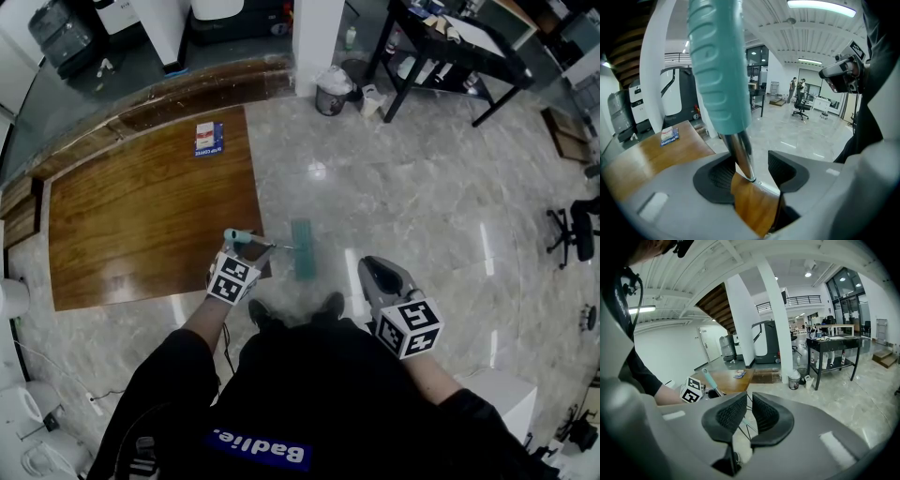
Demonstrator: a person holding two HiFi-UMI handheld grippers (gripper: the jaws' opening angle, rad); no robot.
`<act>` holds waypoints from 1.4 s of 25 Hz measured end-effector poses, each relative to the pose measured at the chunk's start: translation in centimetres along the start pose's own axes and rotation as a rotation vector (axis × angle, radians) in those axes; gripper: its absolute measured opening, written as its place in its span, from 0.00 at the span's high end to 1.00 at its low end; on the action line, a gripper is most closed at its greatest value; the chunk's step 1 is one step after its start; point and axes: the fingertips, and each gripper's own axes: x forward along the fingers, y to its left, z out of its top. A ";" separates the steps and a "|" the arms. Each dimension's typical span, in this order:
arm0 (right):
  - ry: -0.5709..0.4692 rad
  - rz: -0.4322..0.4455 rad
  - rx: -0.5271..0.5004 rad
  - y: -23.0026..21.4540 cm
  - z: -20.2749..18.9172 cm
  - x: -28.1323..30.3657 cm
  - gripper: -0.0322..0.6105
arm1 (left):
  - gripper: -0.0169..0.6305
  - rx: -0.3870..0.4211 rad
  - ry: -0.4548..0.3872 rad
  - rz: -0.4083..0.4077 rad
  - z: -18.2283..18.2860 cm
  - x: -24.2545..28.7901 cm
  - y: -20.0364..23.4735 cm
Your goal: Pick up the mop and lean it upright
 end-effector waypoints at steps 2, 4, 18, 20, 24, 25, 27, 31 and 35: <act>0.002 -0.001 0.001 0.0 0.0 -0.1 0.89 | 0.59 -0.001 0.003 0.009 -0.1 0.0 0.1; 0.001 0.001 -0.002 0.0 0.1 -0.2 0.88 | 0.58 -0.004 0.007 0.019 -0.2 -0.1 0.3; 0.001 0.095 -0.013 -0.4 0.4 0.3 0.88 | 0.58 -0.068 0.053 0.131 -2.0 -2.6 0.6; 0.001 0.123 -0.016 -0.4 0.4 0.4 0.88 | 0.59 -0.089 0.057 0.153 -2.1 -3.1 0.3; 0.003 0.186 -0.018 -0.4 0.3 0.6 0.88 | 0.61 -0.137 0.074 0.201 -2.6 -4.4 -0.8; 0.006 0.206 -0.021 -0.4 0.2 0.7 0.88 | 0.61 -0.150 0.081 0.217 -2.8 -4.8 -1.1; 0.015 0.248 -0.029 -0.2 -0.2 0.8 0.88 | 0.63 -0.170 0.085 0.250 -3.0 -5.7 -2.0; 0.031 0.330 -0.045 0.6 -0.9 0.6 0.89 | 0.72 -0.201 0.052 0.319 -2.4 -7.8 -4.3; 0.037 0.388 -0.062 2.0 -1.5 0.5 0.90 | 0.79 -0.233 -0.036 0.372 -0.8 -10.9 -6.6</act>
